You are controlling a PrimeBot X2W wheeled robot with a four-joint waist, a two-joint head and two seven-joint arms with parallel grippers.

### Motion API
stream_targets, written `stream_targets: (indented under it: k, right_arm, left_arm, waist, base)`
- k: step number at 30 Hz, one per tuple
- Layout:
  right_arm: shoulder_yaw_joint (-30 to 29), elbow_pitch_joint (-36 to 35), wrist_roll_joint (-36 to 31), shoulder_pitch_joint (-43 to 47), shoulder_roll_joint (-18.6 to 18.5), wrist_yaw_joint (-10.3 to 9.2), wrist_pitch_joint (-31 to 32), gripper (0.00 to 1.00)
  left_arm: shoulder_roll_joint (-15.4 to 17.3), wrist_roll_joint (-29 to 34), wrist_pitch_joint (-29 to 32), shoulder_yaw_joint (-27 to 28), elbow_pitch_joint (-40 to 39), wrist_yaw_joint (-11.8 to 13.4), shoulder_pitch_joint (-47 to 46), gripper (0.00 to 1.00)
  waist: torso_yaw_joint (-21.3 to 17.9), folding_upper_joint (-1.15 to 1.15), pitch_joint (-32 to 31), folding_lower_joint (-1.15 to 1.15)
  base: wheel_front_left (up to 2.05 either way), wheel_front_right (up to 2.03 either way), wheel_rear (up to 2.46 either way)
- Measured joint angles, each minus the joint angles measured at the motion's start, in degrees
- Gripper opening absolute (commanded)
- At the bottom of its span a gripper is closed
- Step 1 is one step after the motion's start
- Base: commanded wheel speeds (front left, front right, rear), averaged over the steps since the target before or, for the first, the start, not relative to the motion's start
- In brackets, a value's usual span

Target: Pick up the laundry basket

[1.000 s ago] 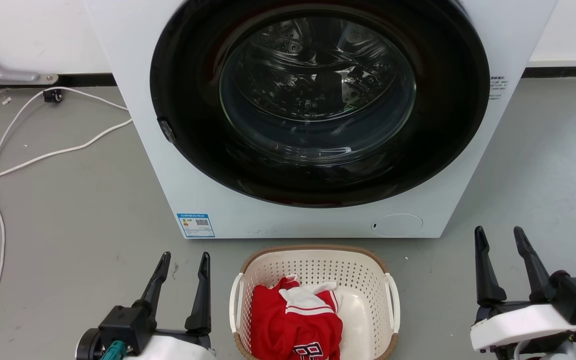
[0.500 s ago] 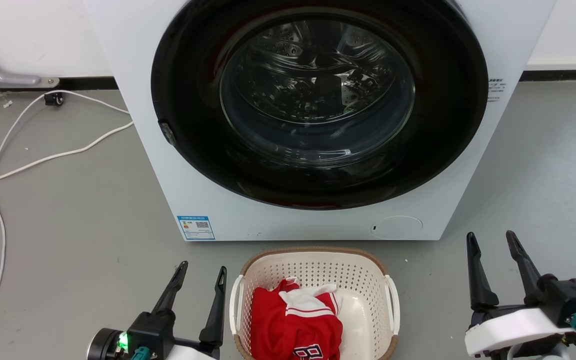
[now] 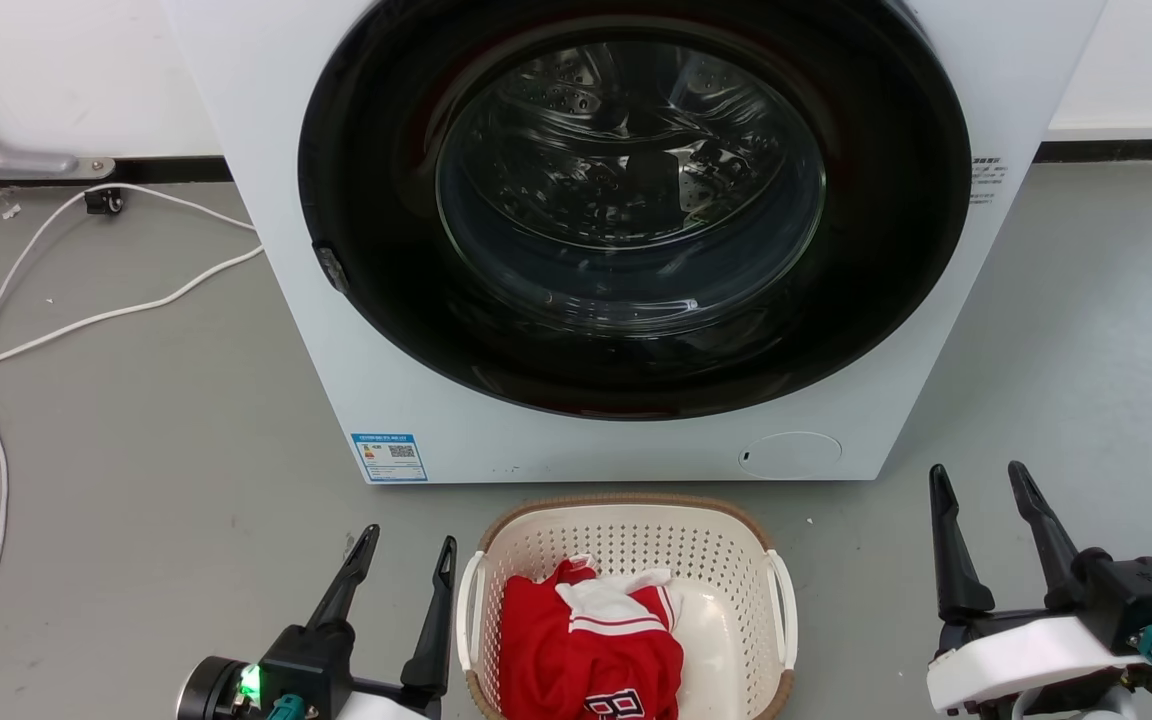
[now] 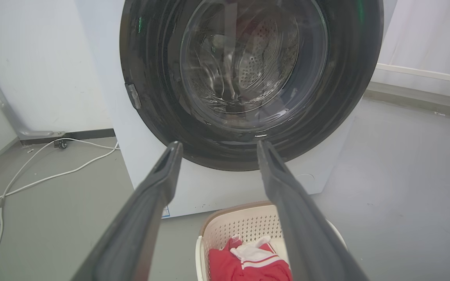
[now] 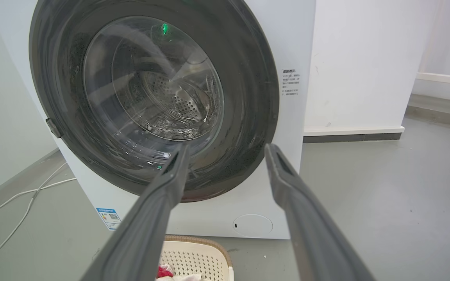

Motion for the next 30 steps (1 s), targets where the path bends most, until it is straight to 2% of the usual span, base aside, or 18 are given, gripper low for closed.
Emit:
stream_targets:
  k: [12,20,26,30]
  right_arm:
    - [-0.44,0.09,0.24,-0.16,0.00,0.00,-0.01,1.00]
    - [-0.66,2.08,-0.51,-2.76,-0.02,0.00,-0.03,1.00]
    - [0.89,4.85,-2.23,-8.41,-0.01,0.00,-0.04,1.00]
    - [2.83,8.35,-2.75,-14.18,-0.01,0.00,-0.01,1.00]
  left_arm:
    - [-0.16,-0.01,0.00,0.63,0.26,-0.21,-0.07,1.00]
    - [-0.02,0.04,-0.01,1.10,3.69,-0.33,-2.21,1.00]
    - [2.34,0.43,-0.01,0.92,6.90,-0.73,-7.82,1.00]
    - [5.11,0.19,0.00,-0.46,10.73,-1.01,-13.64,1.00]
  waist:
    - [0.09,0.00,1.46,0.00]
    - [-0.18,0.00,5.65,0.00]
    - [-0.67,0.00,11.98,0.00]
    - [-1.03,0.00,17.64,0.00]
  base:
    - [0.00,0.00,0.00]
    - [0.00,0.00,0.00]
    - [0.00,0.00,0.00]
    - [0.00,0.00,0.00]
